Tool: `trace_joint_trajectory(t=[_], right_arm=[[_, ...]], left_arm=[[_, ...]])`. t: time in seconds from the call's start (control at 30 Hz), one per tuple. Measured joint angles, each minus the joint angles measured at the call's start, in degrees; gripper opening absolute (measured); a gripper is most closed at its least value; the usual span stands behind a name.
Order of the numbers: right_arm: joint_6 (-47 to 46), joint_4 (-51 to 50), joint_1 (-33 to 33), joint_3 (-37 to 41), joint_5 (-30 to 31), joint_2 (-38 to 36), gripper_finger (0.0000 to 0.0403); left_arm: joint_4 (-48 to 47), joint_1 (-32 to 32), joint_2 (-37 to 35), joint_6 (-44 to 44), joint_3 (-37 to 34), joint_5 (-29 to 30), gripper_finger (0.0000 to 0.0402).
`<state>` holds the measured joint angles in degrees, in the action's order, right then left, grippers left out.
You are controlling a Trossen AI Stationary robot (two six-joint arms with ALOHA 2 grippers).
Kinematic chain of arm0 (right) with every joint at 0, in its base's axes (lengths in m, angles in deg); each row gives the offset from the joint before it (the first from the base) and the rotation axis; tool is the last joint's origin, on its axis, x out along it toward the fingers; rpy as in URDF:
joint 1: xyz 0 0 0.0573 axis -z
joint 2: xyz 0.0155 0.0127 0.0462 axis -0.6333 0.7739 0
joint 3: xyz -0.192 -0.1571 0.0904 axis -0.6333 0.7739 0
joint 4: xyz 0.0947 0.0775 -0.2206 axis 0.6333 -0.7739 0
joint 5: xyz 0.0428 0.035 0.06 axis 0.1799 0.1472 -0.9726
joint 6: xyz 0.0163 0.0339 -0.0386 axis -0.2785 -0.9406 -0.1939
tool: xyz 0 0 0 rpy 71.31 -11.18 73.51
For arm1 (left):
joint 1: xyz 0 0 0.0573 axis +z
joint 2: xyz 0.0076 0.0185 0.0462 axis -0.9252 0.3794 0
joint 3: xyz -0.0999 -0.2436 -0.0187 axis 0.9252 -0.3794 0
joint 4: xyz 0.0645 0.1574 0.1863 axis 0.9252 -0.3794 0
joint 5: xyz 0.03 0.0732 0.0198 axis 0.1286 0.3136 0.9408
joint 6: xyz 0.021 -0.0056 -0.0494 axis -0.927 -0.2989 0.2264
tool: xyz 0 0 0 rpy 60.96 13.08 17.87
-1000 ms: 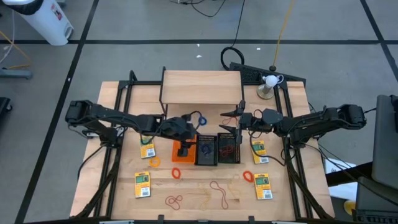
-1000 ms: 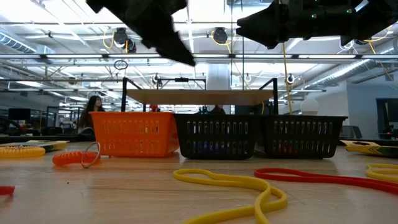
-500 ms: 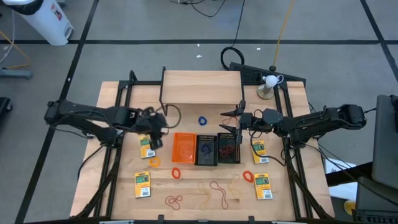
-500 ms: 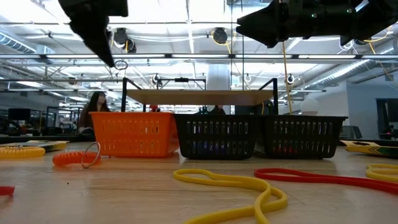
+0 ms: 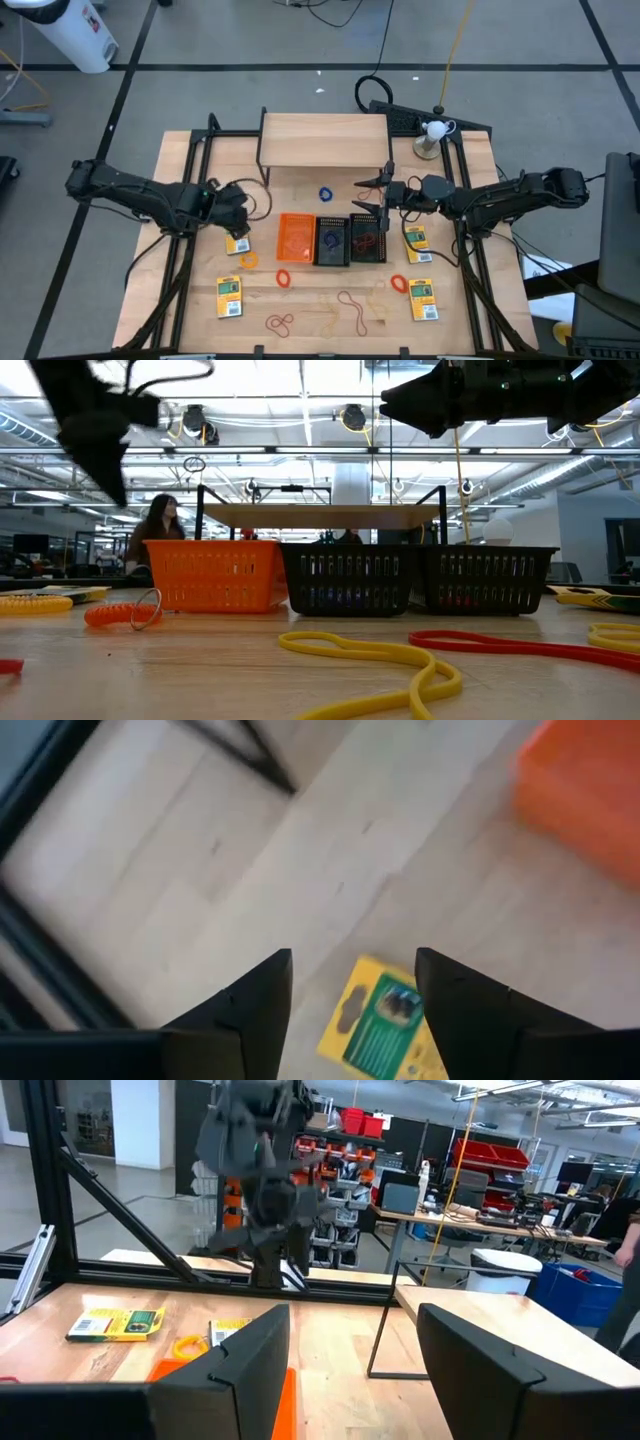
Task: Pick & Place Office Desk Supplies
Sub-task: Put the crayons box into the orange bin
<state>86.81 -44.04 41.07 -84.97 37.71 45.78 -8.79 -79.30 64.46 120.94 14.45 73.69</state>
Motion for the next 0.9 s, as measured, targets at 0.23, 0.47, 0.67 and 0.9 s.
trace_joint_trajectory(t=[0.23, 0.47, 0.67, 0.9], right_arm=[[0.00, 0.21, 0.00, 0.00, 0.02, 0.00, 0.0210], [0.00, 0.21, 0.00, 0.00, 0.00, 0.00, 0.0210], [0.07, -0.11, 0.00, 0.00, 0.00, -0.01, 0.0210], [0.15, -0.40, 0.00, 0.00, -0.02, 0.00, 0.0210]], left_arm=[[13.58, -4.51, -7.03, 5.46, -11.56, 4.83, 0.0225], [26.82, -8.72, -14.11, 2.49, -20.49, 7.43, 0.0225], [27.05, -10.71, -18.83, 3.19, -24.42, 7.31, 0.0225], [26.10, -9.45, -21.99, -1.27, -24.79, 5.94, 0.0225]])
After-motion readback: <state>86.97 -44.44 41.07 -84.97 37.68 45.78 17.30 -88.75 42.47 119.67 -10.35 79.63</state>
